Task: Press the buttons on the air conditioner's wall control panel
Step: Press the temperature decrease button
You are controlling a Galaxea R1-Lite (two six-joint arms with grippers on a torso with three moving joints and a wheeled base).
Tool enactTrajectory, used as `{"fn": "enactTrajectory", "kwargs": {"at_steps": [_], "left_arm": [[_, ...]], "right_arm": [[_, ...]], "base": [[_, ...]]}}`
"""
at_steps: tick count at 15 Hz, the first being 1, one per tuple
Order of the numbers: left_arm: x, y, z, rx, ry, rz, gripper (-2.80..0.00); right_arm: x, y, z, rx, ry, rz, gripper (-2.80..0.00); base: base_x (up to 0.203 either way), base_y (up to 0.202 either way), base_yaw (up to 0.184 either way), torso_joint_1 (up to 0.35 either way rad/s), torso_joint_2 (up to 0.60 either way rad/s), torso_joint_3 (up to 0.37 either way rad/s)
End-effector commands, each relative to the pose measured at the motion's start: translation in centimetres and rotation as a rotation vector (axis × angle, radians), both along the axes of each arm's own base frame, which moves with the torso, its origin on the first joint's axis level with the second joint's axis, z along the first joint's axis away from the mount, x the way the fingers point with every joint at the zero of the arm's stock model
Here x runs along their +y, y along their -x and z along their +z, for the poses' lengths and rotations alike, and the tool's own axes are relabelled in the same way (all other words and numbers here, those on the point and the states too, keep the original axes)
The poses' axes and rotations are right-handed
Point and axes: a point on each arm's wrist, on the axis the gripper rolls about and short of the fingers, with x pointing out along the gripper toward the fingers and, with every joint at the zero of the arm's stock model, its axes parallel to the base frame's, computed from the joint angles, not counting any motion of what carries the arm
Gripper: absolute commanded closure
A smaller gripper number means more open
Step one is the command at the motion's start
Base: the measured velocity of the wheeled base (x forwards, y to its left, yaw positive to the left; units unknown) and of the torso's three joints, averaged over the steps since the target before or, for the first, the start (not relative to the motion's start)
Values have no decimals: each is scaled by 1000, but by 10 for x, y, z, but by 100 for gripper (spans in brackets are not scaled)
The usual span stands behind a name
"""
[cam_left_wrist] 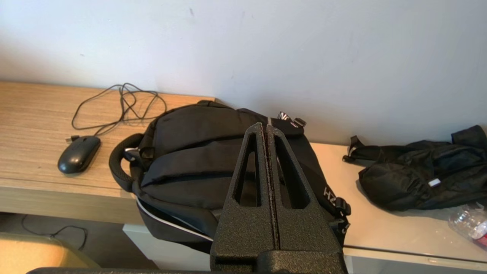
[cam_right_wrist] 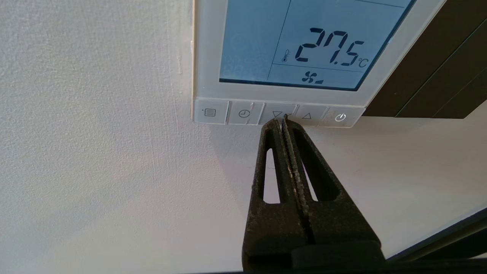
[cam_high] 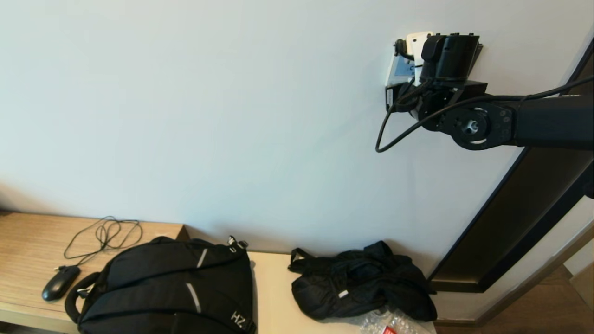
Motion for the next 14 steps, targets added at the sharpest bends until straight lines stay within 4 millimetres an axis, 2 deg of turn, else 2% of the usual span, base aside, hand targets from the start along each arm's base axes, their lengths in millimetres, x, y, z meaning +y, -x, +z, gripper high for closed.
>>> {"fn": "enactTrajectory", "kwargs": {"at_steps": [1,7,14], "left_arm": [[0,0,0,0,0,0,0],[0,0,0,0,1,0,0],[0,0,0,0,0,0,0]], "right_arm": [[3,3,3,-10,-2,6,0],[3,7,5,-11,3,9,0],[1,-1,-2,2,8,0,0]], "base": [[0,0,0,0,0,0],[0,0,0,0,0,0],[0,0,0,0,0,0]]}}
